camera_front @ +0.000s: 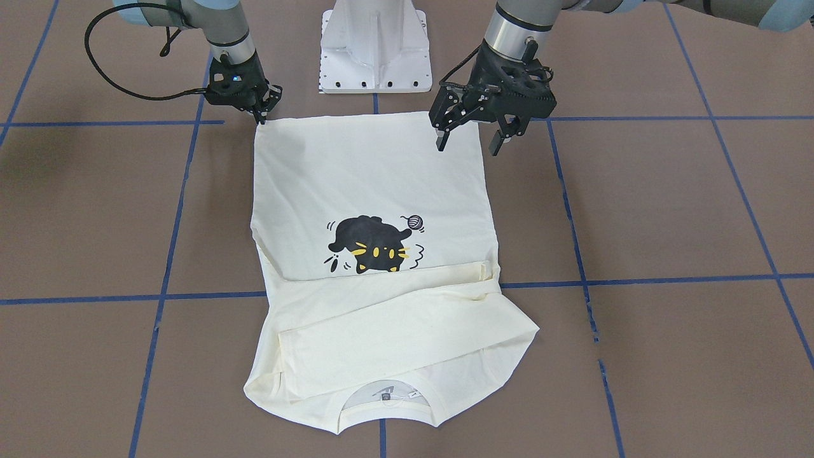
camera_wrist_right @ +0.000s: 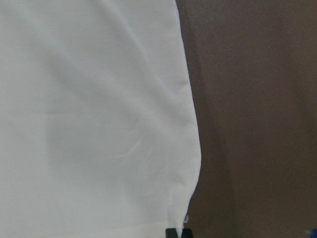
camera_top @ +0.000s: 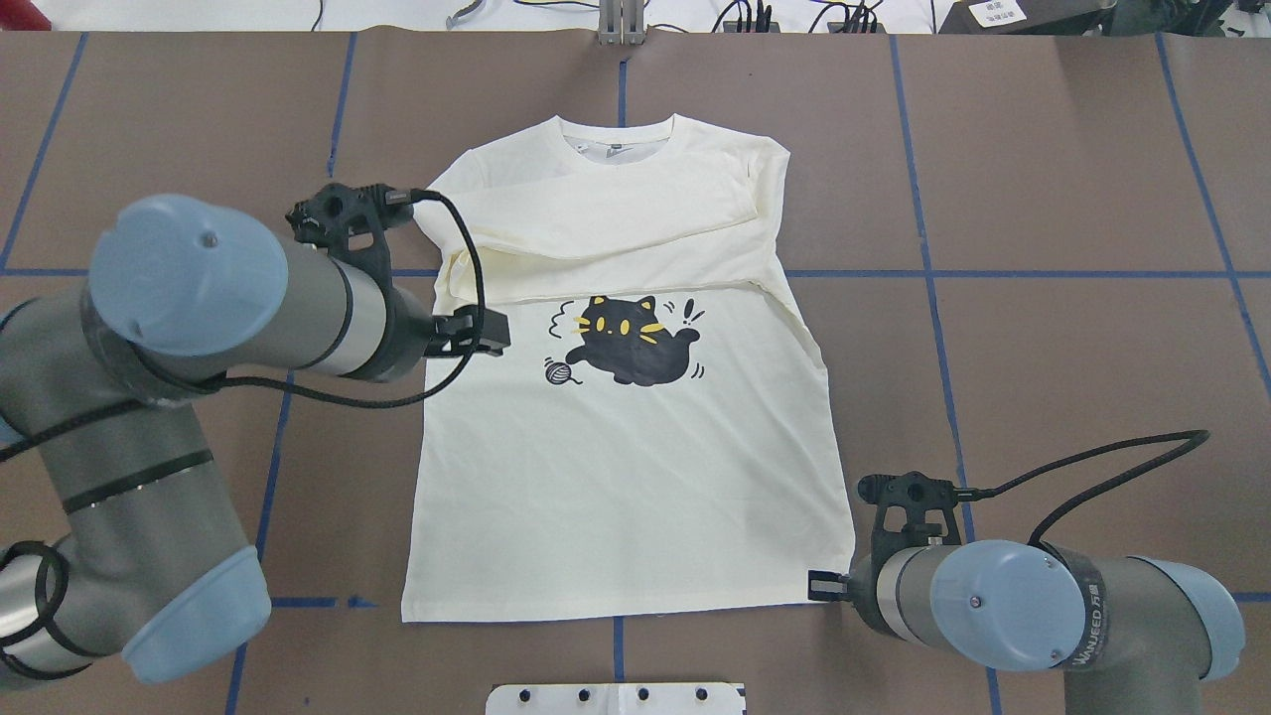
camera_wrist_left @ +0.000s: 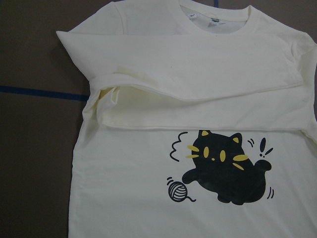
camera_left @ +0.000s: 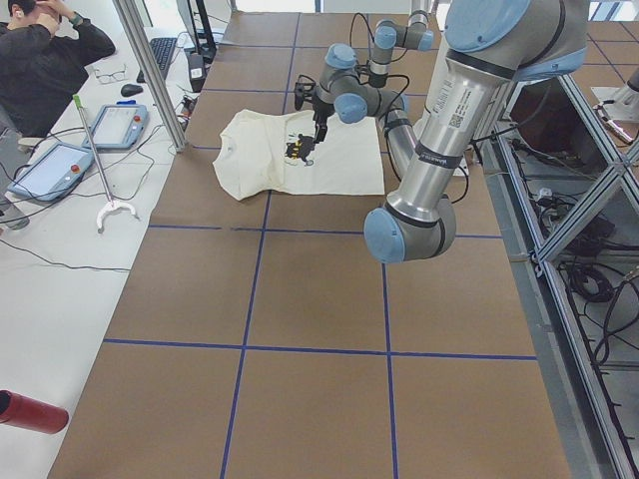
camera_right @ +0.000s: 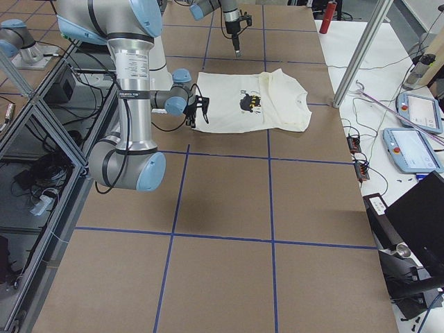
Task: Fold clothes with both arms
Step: 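Grasp the hem corners nearest the robot with both grippers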
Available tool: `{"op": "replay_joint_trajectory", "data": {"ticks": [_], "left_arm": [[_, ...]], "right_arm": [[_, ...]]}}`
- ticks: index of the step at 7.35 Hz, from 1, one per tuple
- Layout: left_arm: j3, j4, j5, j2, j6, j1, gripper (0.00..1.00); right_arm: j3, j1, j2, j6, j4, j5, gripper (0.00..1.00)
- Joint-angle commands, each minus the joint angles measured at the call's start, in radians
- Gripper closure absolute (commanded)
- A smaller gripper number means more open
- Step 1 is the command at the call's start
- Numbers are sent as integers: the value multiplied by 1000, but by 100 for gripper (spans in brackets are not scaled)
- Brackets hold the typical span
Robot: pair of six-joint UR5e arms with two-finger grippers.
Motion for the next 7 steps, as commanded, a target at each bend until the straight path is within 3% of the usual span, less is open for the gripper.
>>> {"op": "replay_joint_trajectory", "data": {"ticks": [1,4,7], "left_arm": [[-8,-79,99,132,-169,172,0],[-13,-70,169,209,-330,349,7],[-4,-47,171,232,-340,359,14]], "right_arm": [[31,-1,7,12,5,1,100],[52,7,12,12,7,-2,100],[57,18,13,12,5,1,100]]}}
